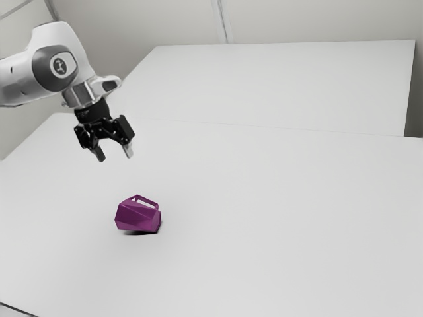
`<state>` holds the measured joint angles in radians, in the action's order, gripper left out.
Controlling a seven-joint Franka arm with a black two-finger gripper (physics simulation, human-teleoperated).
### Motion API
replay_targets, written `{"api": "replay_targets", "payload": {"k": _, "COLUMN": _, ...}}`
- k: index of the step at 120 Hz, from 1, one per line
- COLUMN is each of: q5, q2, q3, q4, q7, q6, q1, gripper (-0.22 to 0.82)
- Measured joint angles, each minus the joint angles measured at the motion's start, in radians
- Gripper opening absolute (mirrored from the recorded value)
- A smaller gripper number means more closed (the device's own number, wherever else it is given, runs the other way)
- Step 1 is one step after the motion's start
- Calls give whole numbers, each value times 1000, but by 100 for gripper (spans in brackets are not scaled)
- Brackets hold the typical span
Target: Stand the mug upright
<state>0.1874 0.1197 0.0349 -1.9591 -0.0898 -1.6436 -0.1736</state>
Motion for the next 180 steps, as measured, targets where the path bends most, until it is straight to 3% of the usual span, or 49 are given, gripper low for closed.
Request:
{"api": "replay_targets", "payload": {"k": 93, "q5": 155, "q2": -26, "q3": -29, "q4": -279, "q7": -263, "q6": -258, "q1": -111, "gripper": 60}}
{"api": "replay_targets", "payload": {"k": 180, "q5": 336, "q2": -139, "q3": -29, "q4": -324, "q7": -478, "q6": -379, "q1": -163, "gripper": 60}}
